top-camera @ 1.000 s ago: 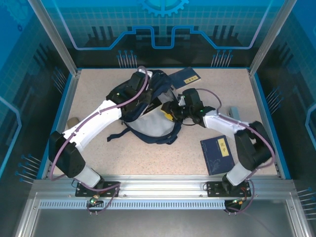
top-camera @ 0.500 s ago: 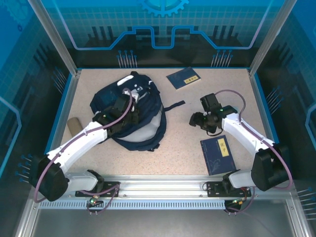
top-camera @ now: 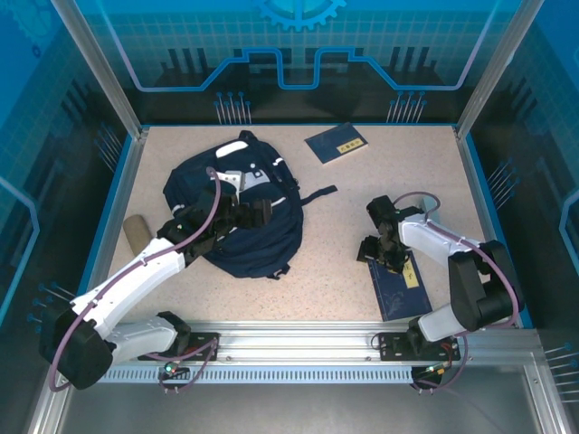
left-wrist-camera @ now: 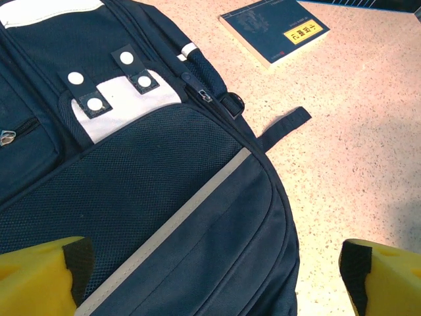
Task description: Pack books, pencil case, and school supplies into a backpack
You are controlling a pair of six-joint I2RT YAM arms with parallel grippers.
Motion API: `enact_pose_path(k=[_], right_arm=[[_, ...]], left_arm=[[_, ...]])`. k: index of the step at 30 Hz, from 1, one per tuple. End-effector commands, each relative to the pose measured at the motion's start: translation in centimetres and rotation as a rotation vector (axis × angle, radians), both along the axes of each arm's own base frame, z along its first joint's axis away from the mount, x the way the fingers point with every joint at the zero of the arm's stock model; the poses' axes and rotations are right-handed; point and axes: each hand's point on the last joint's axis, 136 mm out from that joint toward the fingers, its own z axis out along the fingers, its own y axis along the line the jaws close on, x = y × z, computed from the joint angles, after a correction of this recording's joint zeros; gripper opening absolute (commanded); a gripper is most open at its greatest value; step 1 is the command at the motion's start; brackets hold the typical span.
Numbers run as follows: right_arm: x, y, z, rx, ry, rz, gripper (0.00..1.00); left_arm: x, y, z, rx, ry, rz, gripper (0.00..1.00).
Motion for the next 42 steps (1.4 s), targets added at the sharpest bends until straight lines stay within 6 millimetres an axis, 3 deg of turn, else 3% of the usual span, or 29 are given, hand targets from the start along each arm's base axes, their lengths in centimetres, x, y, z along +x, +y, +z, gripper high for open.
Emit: enact_pose_path(k=[1,9,16,18,24,29,33,35,38,42], right_arm=[[-0.3,0.6,-0.8,0.049,0.027,-0.041,0.75],[1.2,4.1,-1.8,0.229,-0.002,-0.088,0.71],[6.4,8.7,-1.5,0.378,-0.078,-0.08,0.7],[8.9,9.3,-1.0,0.368,-0.126,-0.067,0.7],[13.9,8.7,-2.2,0.292,-0.148,-0.066,0.7],[15.4,6.9,1.0,0.256,-0.214,-0.01,0.71],[14.7,4.2,4.6,0.208,-0.269,0.047,0.73],[13.5,2.5,5.3,0.159,-0.269,0.077,0.74],[11.6,0.3,5.0,0.122,-0.241,0.083,0.74],[9.9,-1.0,3.8,0.153,-0.208,0.041,0.72]], left_arm=[[0.4,0.0,-0.2,-0.034,-0.004,0.024,0.99],[0.6,0.2,-0.8,-0.034,0.01,0.05,0.99],[0.8,0.8,-0.5,-0.061,0.007,0.106,0.99],[0.9,0.8,-0.4,-0.106,0.024,0.134,0.99],[1.7,-0.7,-0.1,-0.221,0.07,0.139,0.99],[2.1,-3.4,-1.1,-0.27,0.168,0.06,0.99],[1.9,-6.1,-1.6,-0.268,0.222,-0.007,0.99],[1.8,-7.6,-2.0,-0.26,0.246,-0.035,0.99],[1.4,-10.3,-2.5,-0.276,0.291,-0.084,0.99],[0.5,-14.1,-3.6,-0.316,0.35,-0.15,0.96]])
